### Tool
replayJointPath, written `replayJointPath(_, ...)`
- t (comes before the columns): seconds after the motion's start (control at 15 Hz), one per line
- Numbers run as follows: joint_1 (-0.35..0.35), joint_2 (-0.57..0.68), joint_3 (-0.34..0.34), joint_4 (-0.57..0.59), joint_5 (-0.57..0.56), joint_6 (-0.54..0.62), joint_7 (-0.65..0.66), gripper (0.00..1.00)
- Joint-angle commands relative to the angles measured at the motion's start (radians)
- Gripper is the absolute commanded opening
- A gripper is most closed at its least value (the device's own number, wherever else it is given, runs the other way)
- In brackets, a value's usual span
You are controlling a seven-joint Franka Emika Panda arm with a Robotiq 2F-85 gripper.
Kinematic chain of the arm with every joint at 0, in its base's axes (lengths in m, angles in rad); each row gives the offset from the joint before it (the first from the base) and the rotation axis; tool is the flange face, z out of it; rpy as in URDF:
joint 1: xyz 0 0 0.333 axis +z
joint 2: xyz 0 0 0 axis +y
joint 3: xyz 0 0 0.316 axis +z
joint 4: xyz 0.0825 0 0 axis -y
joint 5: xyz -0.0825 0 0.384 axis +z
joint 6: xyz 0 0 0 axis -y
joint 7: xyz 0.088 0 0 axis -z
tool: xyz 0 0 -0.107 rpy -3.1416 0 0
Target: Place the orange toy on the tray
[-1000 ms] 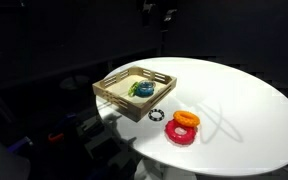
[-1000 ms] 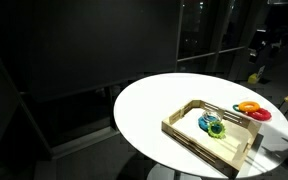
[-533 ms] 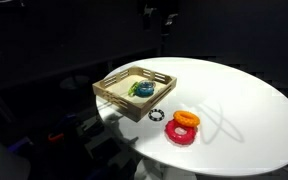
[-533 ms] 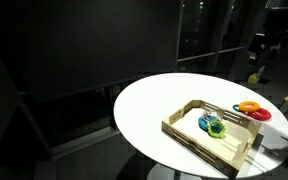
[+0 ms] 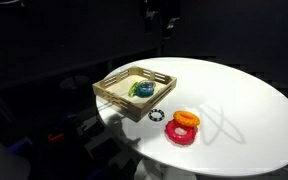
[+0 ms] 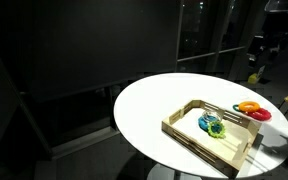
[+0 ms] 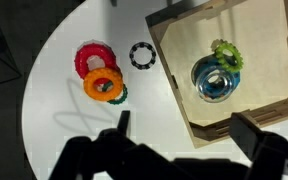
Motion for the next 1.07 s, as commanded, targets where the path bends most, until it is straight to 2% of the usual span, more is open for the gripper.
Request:
replayJointPath(0.0,-0.024,0.06,-0.018,0.054,-0.017,-0.029,0.03,1.0)
replayJointPath(0.53,-0.08,0.227,-0.089,0.104,-0.031,-0.023,0.059,1.0)
replayJointPath(1.0,-0.092,0.367,-0.147,0.142,-0.048,0.012,0.063,1.0)
